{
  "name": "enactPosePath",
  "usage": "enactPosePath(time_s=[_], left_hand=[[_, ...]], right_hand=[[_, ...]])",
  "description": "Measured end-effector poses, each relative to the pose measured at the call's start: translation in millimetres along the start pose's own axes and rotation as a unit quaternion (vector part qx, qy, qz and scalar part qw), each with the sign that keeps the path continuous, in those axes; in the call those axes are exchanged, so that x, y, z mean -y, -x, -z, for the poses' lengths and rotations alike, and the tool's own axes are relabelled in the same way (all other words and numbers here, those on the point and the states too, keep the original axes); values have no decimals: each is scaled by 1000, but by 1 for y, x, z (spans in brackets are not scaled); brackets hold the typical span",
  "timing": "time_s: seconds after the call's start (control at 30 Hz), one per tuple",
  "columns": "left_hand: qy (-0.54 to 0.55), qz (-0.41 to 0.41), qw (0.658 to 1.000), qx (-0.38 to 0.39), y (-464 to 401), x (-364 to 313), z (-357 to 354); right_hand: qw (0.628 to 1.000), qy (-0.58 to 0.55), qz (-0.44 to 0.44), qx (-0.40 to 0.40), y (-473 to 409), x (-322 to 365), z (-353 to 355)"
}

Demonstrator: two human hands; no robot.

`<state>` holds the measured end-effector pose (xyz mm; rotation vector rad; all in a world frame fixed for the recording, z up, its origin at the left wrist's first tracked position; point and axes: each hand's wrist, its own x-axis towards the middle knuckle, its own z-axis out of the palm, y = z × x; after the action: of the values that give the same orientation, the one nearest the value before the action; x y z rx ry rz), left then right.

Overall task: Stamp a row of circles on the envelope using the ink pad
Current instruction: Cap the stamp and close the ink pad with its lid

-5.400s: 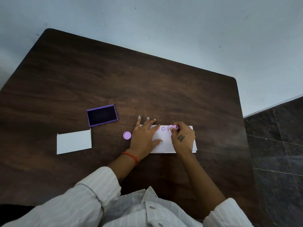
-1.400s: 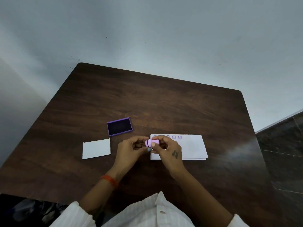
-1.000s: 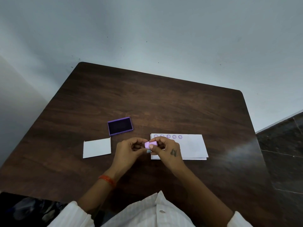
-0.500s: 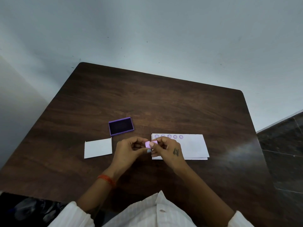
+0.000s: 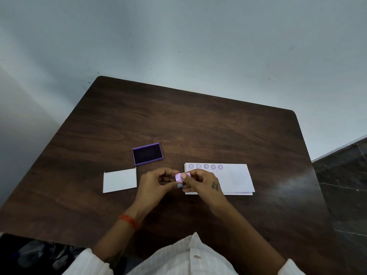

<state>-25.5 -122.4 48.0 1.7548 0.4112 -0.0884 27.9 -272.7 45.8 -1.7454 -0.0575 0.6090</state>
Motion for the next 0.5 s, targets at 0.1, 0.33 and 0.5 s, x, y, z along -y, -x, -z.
enactPosePath(time_s=[0.1, 0.33, 0.5], left_hand=[[7, -2, 1000, -14, 0, 1, -1], [51, 2, 998, -43, -5, 3, -1], [51, 31, 995, -77, -18, 10, 1]], right_hand=[[998, -63, -16, 19, 0, -2, -2], [997, 61, 36, -26, -11, 4, -11], [975, 188, 92, -81, -35, 1, -24]])
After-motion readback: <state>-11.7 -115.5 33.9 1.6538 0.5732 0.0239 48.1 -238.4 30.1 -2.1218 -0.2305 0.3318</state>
